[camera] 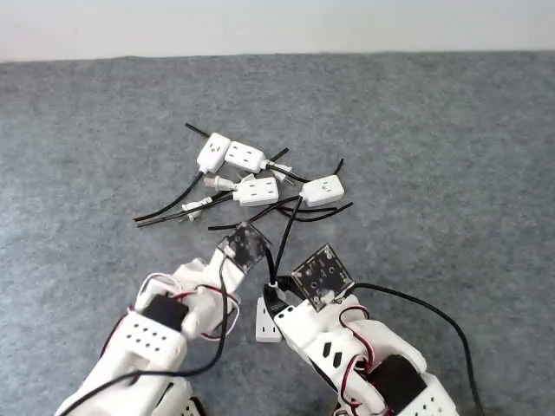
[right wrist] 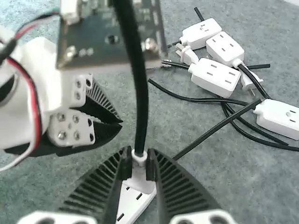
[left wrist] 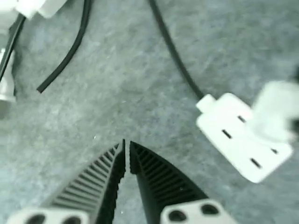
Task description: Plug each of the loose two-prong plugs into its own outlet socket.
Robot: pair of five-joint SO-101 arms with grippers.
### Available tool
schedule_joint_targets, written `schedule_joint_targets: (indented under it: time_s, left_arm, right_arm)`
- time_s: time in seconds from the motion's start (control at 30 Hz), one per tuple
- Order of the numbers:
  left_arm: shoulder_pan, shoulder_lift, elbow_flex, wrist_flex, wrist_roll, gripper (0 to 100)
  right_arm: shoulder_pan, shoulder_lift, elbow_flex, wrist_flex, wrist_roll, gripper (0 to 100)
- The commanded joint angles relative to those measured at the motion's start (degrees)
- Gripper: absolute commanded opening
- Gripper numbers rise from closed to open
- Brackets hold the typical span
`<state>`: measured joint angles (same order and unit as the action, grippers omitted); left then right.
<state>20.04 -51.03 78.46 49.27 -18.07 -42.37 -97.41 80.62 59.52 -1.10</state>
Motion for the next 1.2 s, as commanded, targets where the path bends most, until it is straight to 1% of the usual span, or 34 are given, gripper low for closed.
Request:
schedule_joint_targets:
  time_s: [0.0,0.1,0.3,0.4,0.47,0.5,0.57,0.63,0.7,0.8,0.97,1.17]
  left_arm:
    - [3.16,-2.55,-0.31,2.37,-2.90,1]
    - [5.01,-2.55,-0.22,3.08,-3.60,1]
    - [5.01,-2.64,-0.22,2.90,-3.16,1]
    - [4.92,-2.99,-0.13,2.11,-0.18,1]
    - [2.37,-3.08,0.66,-1.23,4.40,1]
    - [0.35,-3.08,1.01,-3.43,8.00,1]
    - [-4.92,-3.08,1.27,-7.47,16.44,1]
    - [-10.46,-3.08,1.27,-11.43,22.77,1]
    - [-14.42,-3.08,1.36,-16.26,27.08,1]
    - [-17.05,-3.08,2.15,-21.54,31.03,1]
    - [-17.23,-3.08,5.32,-28.66,32.18,1]
    - [-17.49,-3.08,5.76,-30.07,32.18,1]
  right_arm:
    - [-0.48,0.04,-0.44,-1.27,0.62,0.8]
    - [-0.48,0.04,-0.44,-1.27,0.62,0.8]
    - [-0.48,0.04,-0.35,-1.89,0.44,0.8]
    - [-0.22,0.04,-0.26,-1.98,0.44,0.8]
    - [-0.04,0.13,-0.26,-1.63,0.44,0.8]
    - [-0.04,0.13,-0.26,-1.54,0.44,0.8]
    - [0.92,0.13,-0.26,-1.54,0.44,0.8]
    - [2.24,0.13,-0.26,-1.54,0.35,0.8]
    - [2.77,0.40,-0.18,-1.89,-0.88,0.8]
    - [2.86,3.65,-0.53,-3.47,-1.14,0.8]
    - [4.35,14.64,-5.01,-4.62,-2.81,0.8]
    - [4.88,27.30,-9.93,-4.62,-3.34,0.8]
